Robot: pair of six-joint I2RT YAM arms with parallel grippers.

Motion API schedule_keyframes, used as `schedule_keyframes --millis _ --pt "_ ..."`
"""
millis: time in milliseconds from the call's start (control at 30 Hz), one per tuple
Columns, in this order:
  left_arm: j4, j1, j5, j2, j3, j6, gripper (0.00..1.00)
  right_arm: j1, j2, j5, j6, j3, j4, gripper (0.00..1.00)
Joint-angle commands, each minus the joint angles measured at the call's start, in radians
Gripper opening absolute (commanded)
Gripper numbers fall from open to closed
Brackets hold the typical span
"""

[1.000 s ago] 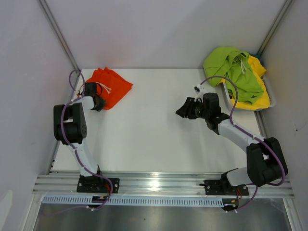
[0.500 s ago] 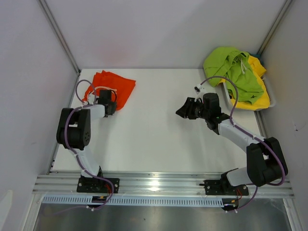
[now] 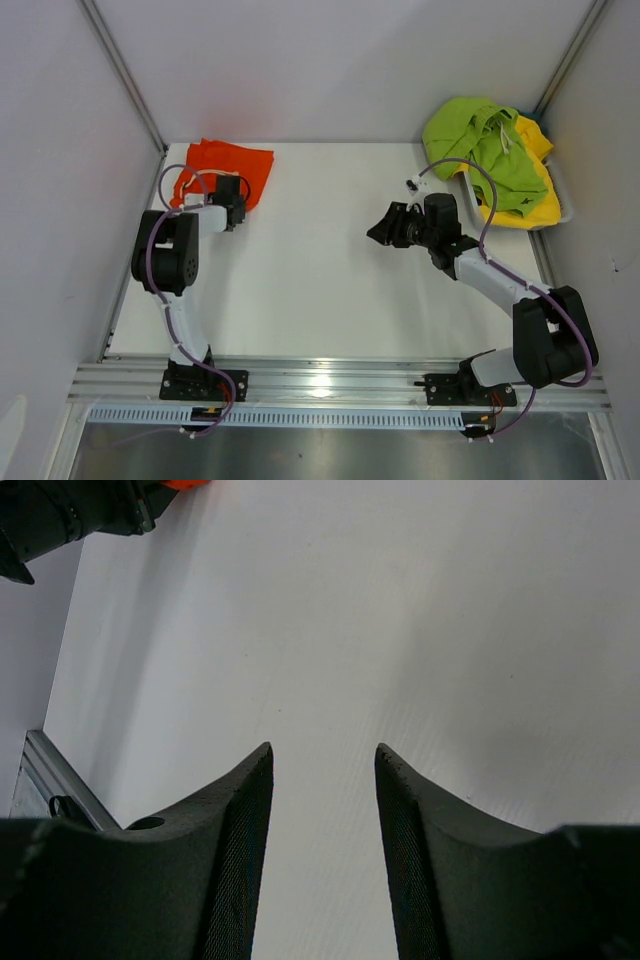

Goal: Fold and stack the shorts
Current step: Neatly place the folded shorts to the corner

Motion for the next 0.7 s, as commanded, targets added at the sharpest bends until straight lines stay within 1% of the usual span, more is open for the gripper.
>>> schedule_keyframes --millis 0,100,133,233,300,467,567,667 --pt "0.041 0.036 -0.06 0.037 0.071 -0.076 0.0 -0.006 -0.043 -0.017 0.003 0.003 0.034 0.47" --pt "0.049 0.075 -0.058 0.062 0.07 -0.136 0.0 -0.006 -0.046 -0.018 0.007 0.008 0.032 0.48" --pt "0.102 0.085 -0.051 0.071 0.068 -0.138 0.0 -0.006 -0.046 -0.02 0.007 0.011 0.029 0.48" --pt "0.115 0.136 -0.035 0.108 0.105 -0.13 0.0 -0.005 -0.046 -0.018 0.011 0.019 0.026 0.48" --pt "0.154 0.162 -0.031 0.117 0.1 -0.144 0.0 -0.003 -0.046 -0.02 0.015 0.022 0.026 0.48" --pt "0.204 0.19 -0.055 0.126 0.109 -0.159 0.0 0.002 -0.032 -0.023 0.017 0.025 0.029 0.48" --pt "0.268 0.185 -0.045 0.155 0.125 -0.175 0.0 0.005 -0.017 -0.024 0.017 0.039 0.025 0.48" --pt "0.317 0.169 -0.029 0.195 0.164 -0.233 0.0 0.008 -0.007 -0.026 0.017 0.045 0.017 0.47"
